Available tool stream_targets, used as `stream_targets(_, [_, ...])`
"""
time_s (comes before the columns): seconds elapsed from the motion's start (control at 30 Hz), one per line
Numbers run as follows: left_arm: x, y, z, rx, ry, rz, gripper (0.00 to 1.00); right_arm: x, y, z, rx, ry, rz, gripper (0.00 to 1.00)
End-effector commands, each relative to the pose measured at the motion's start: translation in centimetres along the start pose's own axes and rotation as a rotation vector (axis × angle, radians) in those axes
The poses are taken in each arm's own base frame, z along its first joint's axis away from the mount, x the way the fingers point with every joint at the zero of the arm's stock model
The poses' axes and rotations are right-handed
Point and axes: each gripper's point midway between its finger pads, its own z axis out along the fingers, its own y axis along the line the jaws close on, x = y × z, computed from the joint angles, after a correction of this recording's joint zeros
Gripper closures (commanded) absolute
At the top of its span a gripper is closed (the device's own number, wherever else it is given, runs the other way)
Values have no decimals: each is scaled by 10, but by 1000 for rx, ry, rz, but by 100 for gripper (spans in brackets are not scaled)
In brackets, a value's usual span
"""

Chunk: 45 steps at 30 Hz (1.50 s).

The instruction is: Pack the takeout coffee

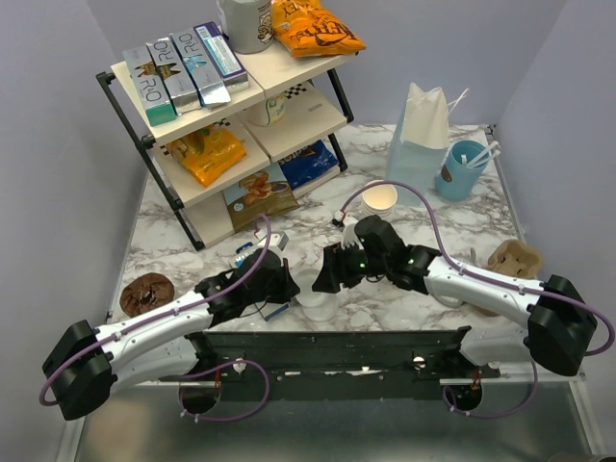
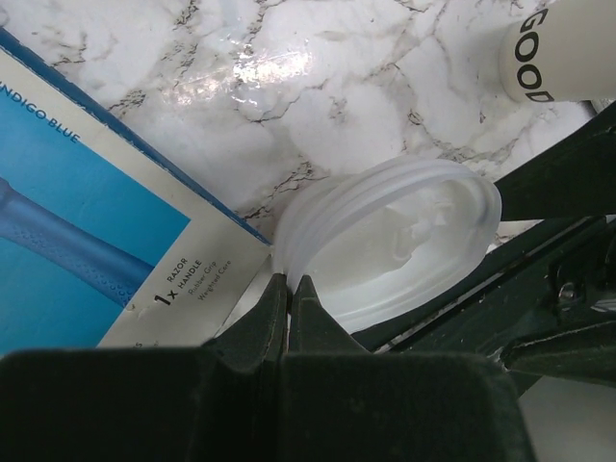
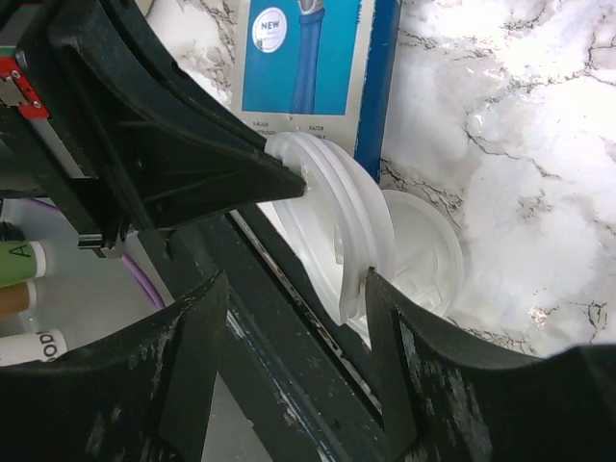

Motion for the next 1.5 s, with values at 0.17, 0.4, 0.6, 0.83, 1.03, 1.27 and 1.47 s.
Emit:
stream_targets(0.17, [-33,-72,-15,308,-105,-58,100,-18,10,8,82,-86,-47,41])
stream_targets(0.4, [-36,-82,-21,360,-112,-71,100,-26,83,1,-285,-77,-2,40])
stream_targets(0.6, [-40,-93,-28,427,-125,-86,100,-25,36,6,25,-94,-64,40])
stream_targets(0.83, [-43,-111,-53,563,-166,-16,100,-8,8,8,139,-45,-52,40])
stream_targets(1.03, [-54,-119,-73,618,-228,-20,100,-9,-5,7,218,-53,-32,41])
stream_targets(1.27, [-56,-114,-73,593,-242,-22,100,-1,-10,9,228,-29,-14,55])
stream_targets(1.47, [-53,-106,-69,550,-232,-17,100,-10,-36,-3,395,-88,12,80])
